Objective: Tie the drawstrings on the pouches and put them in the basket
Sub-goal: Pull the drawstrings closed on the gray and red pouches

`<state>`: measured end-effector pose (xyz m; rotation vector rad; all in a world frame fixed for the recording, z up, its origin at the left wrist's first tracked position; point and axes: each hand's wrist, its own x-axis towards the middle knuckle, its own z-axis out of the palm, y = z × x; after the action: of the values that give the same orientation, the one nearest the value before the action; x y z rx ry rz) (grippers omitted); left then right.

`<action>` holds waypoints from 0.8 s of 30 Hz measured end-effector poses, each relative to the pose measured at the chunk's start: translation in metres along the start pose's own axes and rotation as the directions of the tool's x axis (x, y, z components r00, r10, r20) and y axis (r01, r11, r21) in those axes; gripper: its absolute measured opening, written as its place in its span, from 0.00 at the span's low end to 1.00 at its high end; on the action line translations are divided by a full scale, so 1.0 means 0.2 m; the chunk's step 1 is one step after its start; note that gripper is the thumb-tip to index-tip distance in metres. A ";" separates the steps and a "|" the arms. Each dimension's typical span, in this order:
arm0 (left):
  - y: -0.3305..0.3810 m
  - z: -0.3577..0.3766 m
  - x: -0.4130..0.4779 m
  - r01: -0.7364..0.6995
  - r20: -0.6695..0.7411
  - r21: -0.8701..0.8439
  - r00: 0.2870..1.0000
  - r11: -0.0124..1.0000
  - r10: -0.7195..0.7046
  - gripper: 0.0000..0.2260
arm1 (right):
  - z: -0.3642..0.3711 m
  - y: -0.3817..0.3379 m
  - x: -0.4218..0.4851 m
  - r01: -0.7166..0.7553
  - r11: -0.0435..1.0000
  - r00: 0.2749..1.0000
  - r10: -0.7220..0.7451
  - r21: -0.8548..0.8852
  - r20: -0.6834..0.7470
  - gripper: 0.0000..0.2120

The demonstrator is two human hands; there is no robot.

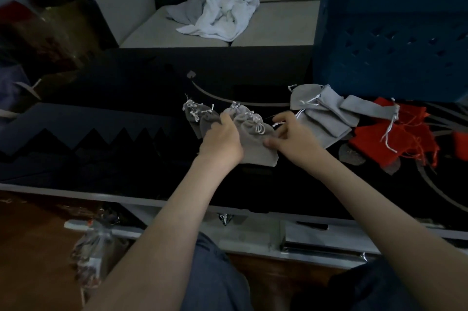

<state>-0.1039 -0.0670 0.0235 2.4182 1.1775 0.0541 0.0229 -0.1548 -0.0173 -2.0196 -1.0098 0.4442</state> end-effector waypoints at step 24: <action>0.28 0.19 0.00 -0.204 -0.059 -0.421 0.979 0.884 0.197 0.14 | -0.29 0.18 -0.05 -0.062 0.772 0.984 -0.059 -0.632 -0.169 0.09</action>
<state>-0.0545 -0.1110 0.0124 2.1361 0.8106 0.3571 0.0710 -0.2045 -0.0107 -2.6021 -1.1443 -0.1200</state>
